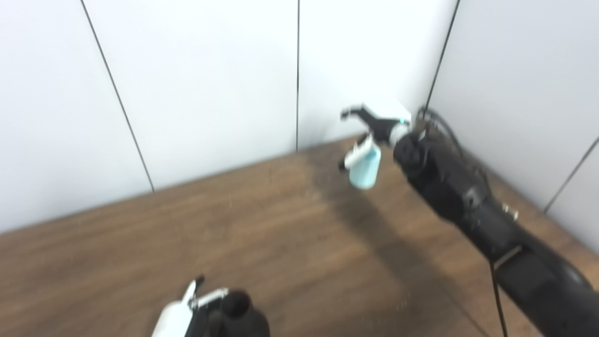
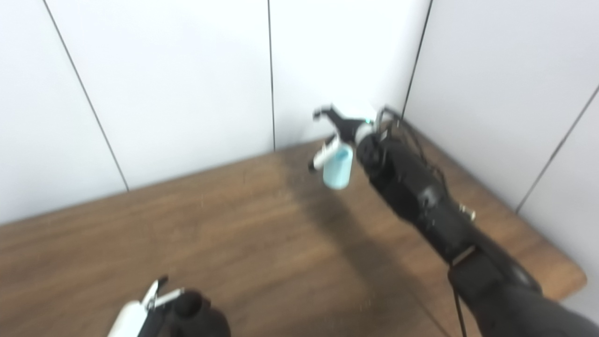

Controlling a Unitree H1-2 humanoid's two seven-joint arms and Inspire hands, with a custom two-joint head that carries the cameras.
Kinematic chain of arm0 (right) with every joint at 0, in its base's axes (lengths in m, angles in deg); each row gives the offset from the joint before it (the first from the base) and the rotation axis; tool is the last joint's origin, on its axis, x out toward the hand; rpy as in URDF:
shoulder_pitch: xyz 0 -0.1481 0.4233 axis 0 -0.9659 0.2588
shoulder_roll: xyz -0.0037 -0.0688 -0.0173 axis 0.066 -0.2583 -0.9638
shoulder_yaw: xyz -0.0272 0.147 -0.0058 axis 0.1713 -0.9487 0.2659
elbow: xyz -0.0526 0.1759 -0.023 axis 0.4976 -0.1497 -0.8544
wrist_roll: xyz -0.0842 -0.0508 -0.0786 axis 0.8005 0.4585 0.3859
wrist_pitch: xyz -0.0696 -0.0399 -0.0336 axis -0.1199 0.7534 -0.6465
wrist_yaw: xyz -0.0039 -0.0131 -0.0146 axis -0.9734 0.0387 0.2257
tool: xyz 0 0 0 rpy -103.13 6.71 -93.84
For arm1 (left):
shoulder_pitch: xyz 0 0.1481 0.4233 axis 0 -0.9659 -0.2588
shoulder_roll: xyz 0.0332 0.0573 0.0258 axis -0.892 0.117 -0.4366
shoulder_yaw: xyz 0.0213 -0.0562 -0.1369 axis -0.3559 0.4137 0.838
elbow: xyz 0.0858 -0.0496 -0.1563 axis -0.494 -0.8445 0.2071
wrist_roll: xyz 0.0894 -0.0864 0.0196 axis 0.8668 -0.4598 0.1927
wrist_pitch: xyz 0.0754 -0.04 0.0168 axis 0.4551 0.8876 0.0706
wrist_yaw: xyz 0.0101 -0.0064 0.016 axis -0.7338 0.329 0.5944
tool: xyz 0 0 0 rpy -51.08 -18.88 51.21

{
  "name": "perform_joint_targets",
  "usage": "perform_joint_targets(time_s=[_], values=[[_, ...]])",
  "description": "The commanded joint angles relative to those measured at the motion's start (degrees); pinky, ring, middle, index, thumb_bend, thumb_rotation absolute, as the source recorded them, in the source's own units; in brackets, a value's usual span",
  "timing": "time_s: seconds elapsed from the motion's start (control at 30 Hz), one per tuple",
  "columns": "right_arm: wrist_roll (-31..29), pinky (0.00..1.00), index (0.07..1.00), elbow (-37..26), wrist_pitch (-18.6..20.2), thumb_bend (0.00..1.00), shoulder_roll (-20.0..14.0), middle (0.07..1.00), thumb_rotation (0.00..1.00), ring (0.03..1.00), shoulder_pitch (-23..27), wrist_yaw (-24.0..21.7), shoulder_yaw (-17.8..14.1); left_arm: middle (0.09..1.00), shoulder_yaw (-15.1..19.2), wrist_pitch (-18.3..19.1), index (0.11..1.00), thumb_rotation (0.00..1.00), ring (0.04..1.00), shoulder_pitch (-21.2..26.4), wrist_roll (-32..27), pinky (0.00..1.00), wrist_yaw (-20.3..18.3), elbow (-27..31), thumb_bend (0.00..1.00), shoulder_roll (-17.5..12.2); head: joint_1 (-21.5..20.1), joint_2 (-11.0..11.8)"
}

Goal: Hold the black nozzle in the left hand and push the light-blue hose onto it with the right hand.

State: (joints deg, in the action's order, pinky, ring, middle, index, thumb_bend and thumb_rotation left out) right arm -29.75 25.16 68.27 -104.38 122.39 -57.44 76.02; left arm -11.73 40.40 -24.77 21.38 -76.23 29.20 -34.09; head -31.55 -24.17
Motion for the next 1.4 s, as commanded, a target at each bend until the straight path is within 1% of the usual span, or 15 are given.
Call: perform_joint_targets(time_s=[0.0,0.13,0.3,0.37,0.47,0.53,0.67,0.8,1.0,1.13,1.2,1.27,1.33,1.37], values=[[1.65,0.95,0.843,0.25,-0.17,0.92,-2.45,0.909,0.27,0.951,4.31,0.38,-0.24,0.480,-0.01,3.24,0.496,0.00,0.578,-2.61,2.18,1.00,-2.93,-5.73,0.52,-2.70,-0.08,0.06],[2.35,0.94,0.847,2.71,-0.39,0.93,-2.79,0.914,0.26,0.953,5.41,-0.78,0.64,0.475,0.19,3.05,0.499,0.00,0.577,-2.60,1.83,1.00,-2.85,-6.07,0.52,-2.51,-0.02,0.17],[2.42,0.92,0.848,4.64,0.62,0.95,-3.02,0.916,0.24,0.943,6.27,-3.86,0.96,0.473,0.30,3.00,0.499,0.00,0.577,-2.69,1.58,1.00,-2.88,-5.97,0.52,-2.58,0.20,-0.09],[2.67,0.90,0.852,5.25,0.88,0.96,-3.02,0.912,0.24,0.935,6.45,-5.35,1.05,0.473,0.38,2.94,0.499,0.00,0.579,-2.70,1.47,1.00,-2.88,-5.94,0.52,-2.62,0.16,-0.21],[3.52,0.84,0.855,6.26,0.99,0.97,-3.20,0.906,0.23,0.917,6.73,-7.52,1.44,0.475,0.44,3.10,0.498,0.00,0.583,-2.76,1.47,1.00,-2.98,-5.76,0.52,-2.65,0.39,-0.28],[4.08,0.81,0.855,6.63,1.01,0.97,-3.21,0.905,0.23,0.915,6.80,-8.72,1.47,0.475,0.43,3.22,0.498,0.00,0.586,-2.82,1.58,1.00,-3.00,-5.59,0.52,-2.64,0.40,-0.34],[6.04,0.78,0.854,6.29,1.05,0.97,-3.14,0.905,0.22,0.908,6.65,-11.43,1.10,0.475,0.42,3.47,0.498,0.00,0.587,-2.84,1.72,1.00,-3.21,-5.27,0.52,-2.65,0.39,-0.83],[7.51,0.75,0.852,5.92,1.04,0.97,-3.05,0.897,0.21,0.889,6.15,-12.92,0.80,0.475,0.31,3.57,0.498,0.00,0.588,-2.96,1.98,1.00,-3.26,-4.97,0.52,-2.64,0.58,-1.14],[8.01,0.75,0.851,6.11,1.03,0.98,-2.55,0.891,0.19,0.883,4.93,-13.11,0.35,0.475,0.24,3.61,0.498,0.00,0.590,-2.92,2.20,1.00,-3.39,-4.91,0.52,-2.81,0.69,-1.86],[8.01,0.74,0.846,5.33,1.03,0.97,-2.41,0.876,0.16,0.878,4.04,-13.25,-0.24,0.475,0.37,3.85,0.498,0.00,0.591,-2.84,2.14,1.00,-3.73,-4.62,0.52,-2.99,0.53,-1.85],[7.71,0.69,0.841,5.83,1.00,0.96,-2.26,0.848,0.14,0.837,4.03,-12.62,-0.16,0.477,0.37,4.01,0.497,0.00,0.591,-2.97,2.15,1.00,-3.79,-4.41,0.52,-2.88,0.61,-1.95],[7.42,0.62,0.834,6.54,0.94,0.95,-2.02,0.828,0.11,0.762,4.10,-11.80,0.01,0.478,0.35,3.97,0.496,0.00,0.591,-2.98,2.16,1.00,-3.70,-4.59,0.52,-2.75,0.66,-1.97],[7.20,0.57,0.833,7.10,0.87,0.94,-1.79,0.821,0.10,0.720,4.16,-11.15,0.14,0.479,0.34,4.02,0.496,0.00,0.591,-2.97,2.17,1.00,-3.70,-4.74,0.52,-2.65,0.59,-2.11],[7.10,0.57,0.833,7.40,0.84,0.94,-1.62,0.821,0.10,0.717,4.20,-10.78,0.19,0.479,0.33,4.07,0.496,0.00,0.592,-3.01,2.14,1.00,-3.77,-4.68,0.52,-2.64,0.68,-2.12]])
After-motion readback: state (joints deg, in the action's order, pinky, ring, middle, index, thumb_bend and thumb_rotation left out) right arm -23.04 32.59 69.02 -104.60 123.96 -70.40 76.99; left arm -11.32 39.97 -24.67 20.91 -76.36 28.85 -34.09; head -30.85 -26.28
